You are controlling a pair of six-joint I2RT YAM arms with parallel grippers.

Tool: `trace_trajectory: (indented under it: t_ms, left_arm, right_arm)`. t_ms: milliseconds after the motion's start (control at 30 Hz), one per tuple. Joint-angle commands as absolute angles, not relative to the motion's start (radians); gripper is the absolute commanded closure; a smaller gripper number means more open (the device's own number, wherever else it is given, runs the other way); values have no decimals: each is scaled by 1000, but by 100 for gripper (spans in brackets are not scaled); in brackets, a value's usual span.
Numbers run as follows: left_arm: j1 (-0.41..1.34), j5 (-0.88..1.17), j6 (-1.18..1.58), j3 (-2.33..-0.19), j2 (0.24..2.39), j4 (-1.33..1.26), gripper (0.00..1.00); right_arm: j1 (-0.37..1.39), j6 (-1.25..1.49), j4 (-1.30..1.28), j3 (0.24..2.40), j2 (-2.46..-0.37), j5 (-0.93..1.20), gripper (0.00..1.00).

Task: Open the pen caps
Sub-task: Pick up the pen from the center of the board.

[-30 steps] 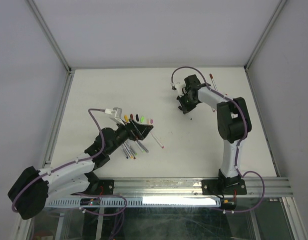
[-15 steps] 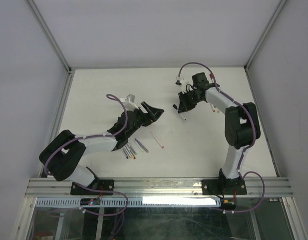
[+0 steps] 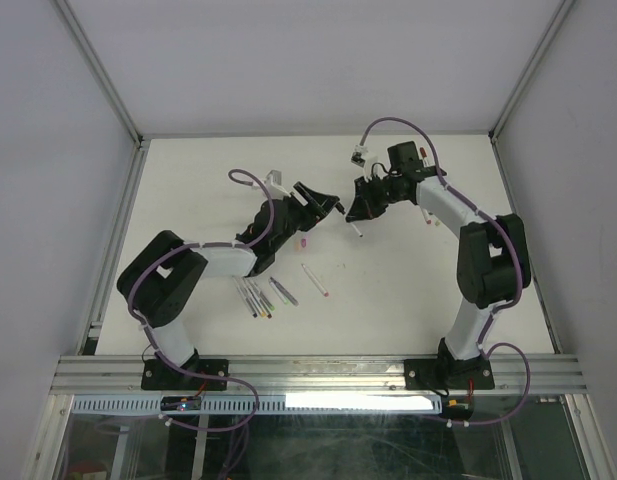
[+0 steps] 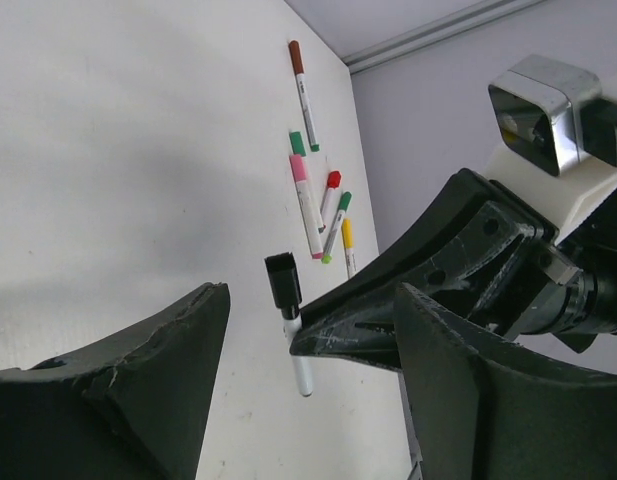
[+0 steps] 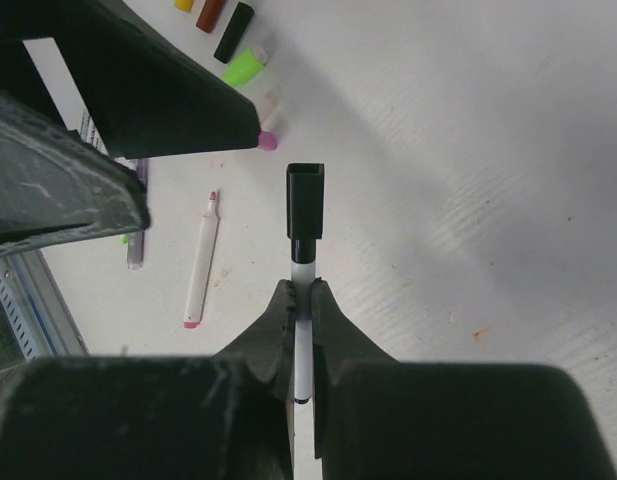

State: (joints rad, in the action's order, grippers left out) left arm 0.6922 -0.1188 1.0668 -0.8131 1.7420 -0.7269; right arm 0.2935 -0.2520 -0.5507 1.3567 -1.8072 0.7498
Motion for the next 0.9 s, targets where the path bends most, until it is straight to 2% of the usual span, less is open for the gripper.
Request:
trace_trajectory:
  t_ms: [0,133,333,400,700,867]
  left_arm:
    - [692,-97,1090,-881,1782,-758,34]
    - [691,-94,1094,-900,1808,-744,38]
    - [695,-83,1095,-913,1822,-744,51]
    - [697,-76,1095,-916,1826,-742,58]
    - [703,-62,1115,-921,1850,-735,70]
    - [705,-50,1107,-924,1849,-733,87]
  right_arm:
    - [313,-241,-508,1354,-1738,807,100]
    - [323,-239,-505,1353,-1732,811,100]
    - [342,-240,-507,1353,-1739,798,100]
    - [346,-239,-505,1353,-1740,790,100]
    - [363,-245,-505,1352,-1738,757,100]
    - [370,-249,-505,1352,-1738,753,100]
